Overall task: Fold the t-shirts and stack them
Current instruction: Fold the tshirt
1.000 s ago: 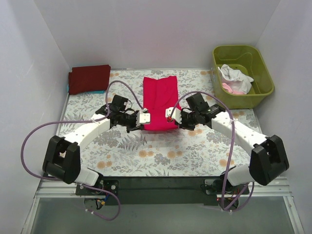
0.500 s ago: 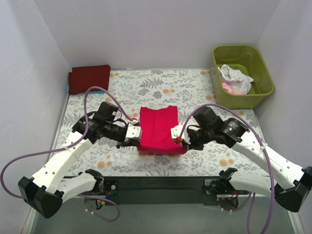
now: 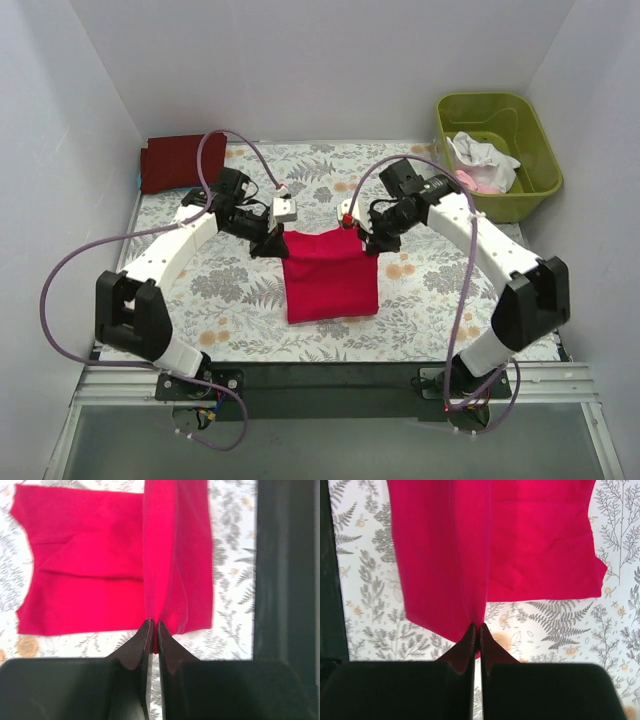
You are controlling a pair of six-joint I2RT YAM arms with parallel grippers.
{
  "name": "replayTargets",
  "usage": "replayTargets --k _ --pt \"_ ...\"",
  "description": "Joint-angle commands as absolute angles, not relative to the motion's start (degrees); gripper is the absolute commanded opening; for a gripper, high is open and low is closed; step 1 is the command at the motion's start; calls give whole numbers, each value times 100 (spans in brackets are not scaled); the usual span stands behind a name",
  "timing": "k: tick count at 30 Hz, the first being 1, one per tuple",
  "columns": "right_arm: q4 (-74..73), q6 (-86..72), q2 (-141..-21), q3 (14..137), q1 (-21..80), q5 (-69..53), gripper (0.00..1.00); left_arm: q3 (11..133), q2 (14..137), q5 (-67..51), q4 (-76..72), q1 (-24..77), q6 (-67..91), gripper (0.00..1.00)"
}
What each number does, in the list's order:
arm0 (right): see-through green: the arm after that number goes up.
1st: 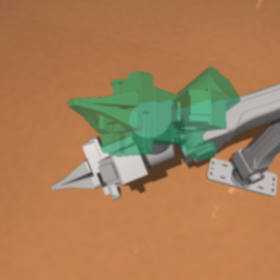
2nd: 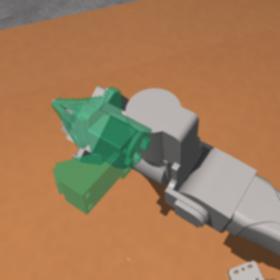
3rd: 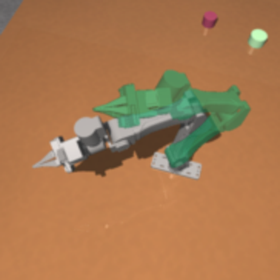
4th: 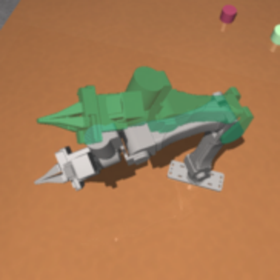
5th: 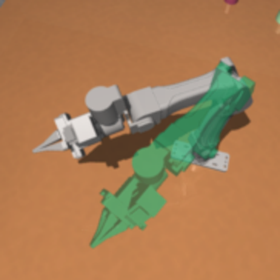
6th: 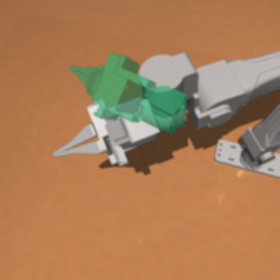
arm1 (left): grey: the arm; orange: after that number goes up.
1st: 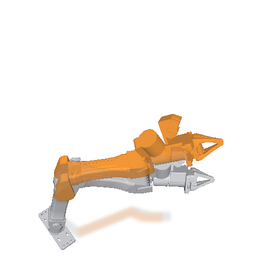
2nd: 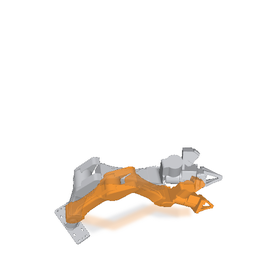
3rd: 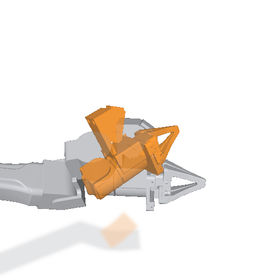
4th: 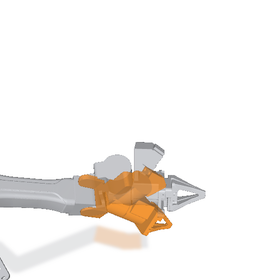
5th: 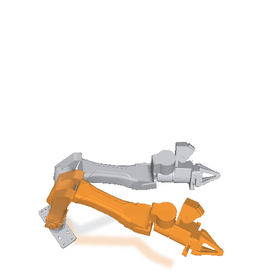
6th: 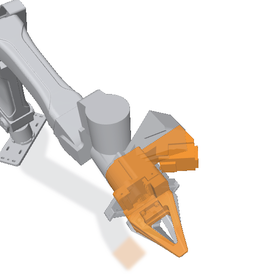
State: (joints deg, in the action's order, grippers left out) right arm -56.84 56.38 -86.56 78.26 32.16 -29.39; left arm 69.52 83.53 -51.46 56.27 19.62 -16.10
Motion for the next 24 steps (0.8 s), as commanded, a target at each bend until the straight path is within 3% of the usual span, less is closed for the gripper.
replayTargets --k 1,12,18,24 --pt "-5783 6222 -9400 8435 2954 -3182 1 7400 8840 -5265 5134 1680 -1714 0" --pt "-5371 5863 -11864 10142 2637 -3322 1 7234 10467 -4755 3684 1371 -1178 0" --pt "-4879 5616 -12164 9407 2645 -3261 1 7154 10925 -4403 3349 1380 -923 0" --pt "-4526 5353 -11603 8316 2768 -3357 1 6611 10435 -4535 3849 1590 -1098 0"
